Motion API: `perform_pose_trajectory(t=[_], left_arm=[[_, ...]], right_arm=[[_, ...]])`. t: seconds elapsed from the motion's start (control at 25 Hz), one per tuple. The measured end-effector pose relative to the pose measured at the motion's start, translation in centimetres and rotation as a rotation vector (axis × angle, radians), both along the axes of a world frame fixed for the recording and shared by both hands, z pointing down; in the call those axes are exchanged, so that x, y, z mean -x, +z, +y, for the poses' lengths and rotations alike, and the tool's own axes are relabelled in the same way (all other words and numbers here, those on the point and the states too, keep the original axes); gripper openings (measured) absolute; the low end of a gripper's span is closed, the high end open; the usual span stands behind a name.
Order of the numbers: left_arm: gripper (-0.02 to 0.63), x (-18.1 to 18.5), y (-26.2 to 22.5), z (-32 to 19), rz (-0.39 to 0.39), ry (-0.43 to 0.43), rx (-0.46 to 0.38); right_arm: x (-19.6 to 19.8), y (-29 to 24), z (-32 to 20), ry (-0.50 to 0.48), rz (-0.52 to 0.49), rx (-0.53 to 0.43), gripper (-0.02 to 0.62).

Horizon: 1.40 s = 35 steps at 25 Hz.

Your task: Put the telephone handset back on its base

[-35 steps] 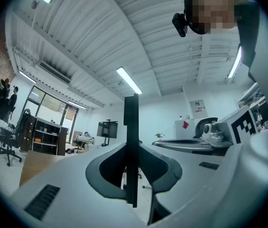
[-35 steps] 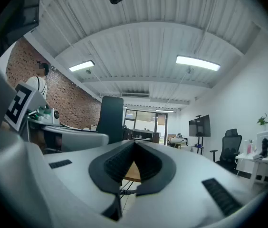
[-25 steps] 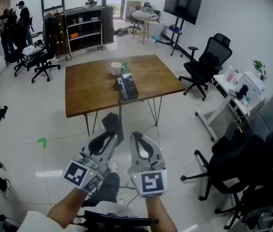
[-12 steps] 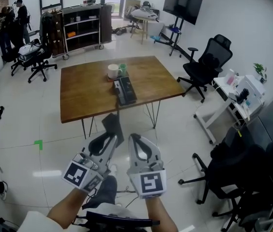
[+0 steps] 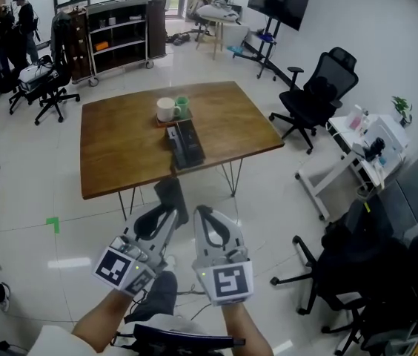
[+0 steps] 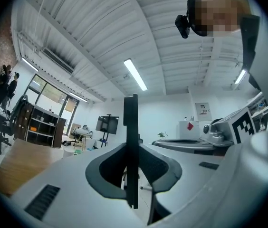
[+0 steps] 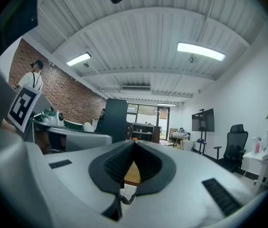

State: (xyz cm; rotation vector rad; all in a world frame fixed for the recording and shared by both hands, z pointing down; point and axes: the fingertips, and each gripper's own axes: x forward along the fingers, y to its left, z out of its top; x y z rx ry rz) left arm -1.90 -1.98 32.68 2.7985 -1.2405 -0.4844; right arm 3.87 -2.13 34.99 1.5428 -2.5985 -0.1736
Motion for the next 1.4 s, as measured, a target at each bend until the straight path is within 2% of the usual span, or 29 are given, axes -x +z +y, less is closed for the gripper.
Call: perform_pose_trajectory(t=[0.8, 1.4], left_arm=[[0.067, -0.7, 2.0, -12.7, 0.021, 0.042, 0.126], [0.067, 0.0, 3.7, -20.8, 0.005, 0.063, 0.175]], right_arm=[[-0.5, 1.6, -12.1, 0.014, 0.003, 0.092, 0.005], [0.5, 2.7, -19.7, 0.029, 0.015, 0.128, 0.005]])
